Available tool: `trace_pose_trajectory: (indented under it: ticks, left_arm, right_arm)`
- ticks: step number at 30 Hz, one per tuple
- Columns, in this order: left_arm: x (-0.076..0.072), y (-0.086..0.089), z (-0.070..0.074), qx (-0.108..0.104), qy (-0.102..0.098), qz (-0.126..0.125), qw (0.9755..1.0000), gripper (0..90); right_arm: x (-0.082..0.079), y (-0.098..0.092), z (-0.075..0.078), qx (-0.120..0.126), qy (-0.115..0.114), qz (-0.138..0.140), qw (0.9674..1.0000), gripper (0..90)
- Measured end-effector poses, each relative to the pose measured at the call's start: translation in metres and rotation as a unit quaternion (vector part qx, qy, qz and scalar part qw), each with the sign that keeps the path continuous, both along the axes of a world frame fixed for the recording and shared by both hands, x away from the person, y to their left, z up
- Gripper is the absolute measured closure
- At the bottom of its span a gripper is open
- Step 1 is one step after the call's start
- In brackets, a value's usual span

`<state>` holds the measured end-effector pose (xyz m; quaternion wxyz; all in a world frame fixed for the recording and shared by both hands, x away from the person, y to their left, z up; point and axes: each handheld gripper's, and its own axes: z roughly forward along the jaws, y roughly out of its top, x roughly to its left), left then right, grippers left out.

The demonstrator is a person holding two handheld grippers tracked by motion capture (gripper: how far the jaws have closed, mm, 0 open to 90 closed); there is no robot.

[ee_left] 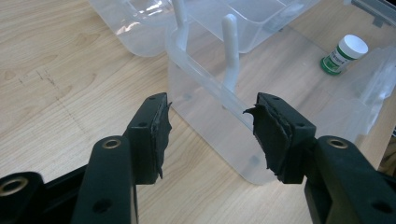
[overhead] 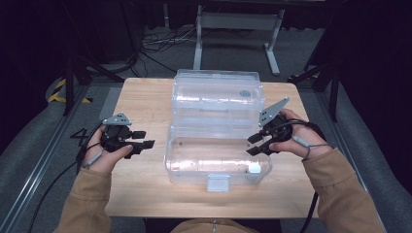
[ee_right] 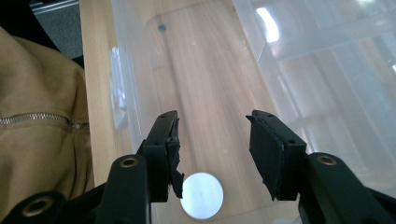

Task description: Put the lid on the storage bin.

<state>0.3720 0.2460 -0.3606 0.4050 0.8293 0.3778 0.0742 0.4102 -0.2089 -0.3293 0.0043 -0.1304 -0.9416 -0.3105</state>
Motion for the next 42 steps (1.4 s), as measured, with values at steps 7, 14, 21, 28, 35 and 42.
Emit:
trace_pose_trajectory:
  ticks: [7,14,21,28,35,42]
  left_arm:
    - [-0.008,0.004,0.0,0.001,-0.004,0.004,1.0,46.4]
    - [-0.016,0.008,0.001,-0.003,-0.005,0.012,0.9999,46.4]
    - [-0.02,0.011,0.0,0.0,-0.004,0.013,0.9999,46.4]
    - [-0.023,0.008,0.0,0.0,-0.003,0.0,1.0,46.0]
    - [-0.022,0.005,-0.002,0.005,0.0,-0.006,1.0,46.0]
    - [-0.021,0.003,-0.002,0.005,0.003,-0.011,0.9999,46.1]
  right_arm:
    - [0.009,0.004,0.01,0.022,-0.014,-0.014,0.9996,53.0]
    - [0.019,0.006,0.019,0.05,-0.03,-0.038,0.9976,53.5]
    - [0.03,0.012,0.03,0.075,-0.052,-0.06,0.994,53.5]
    - [0.042,0.018,0.035,0.083,-0.071,-0.084,0.9905,52.5]
    - [0.054,0.025,0.037,0.09,-0.082,-0.1,0.9876,52.5]
    - [0.07,0.037,0.037,0.097,-0.08,-0.11,0.9859,52.6]
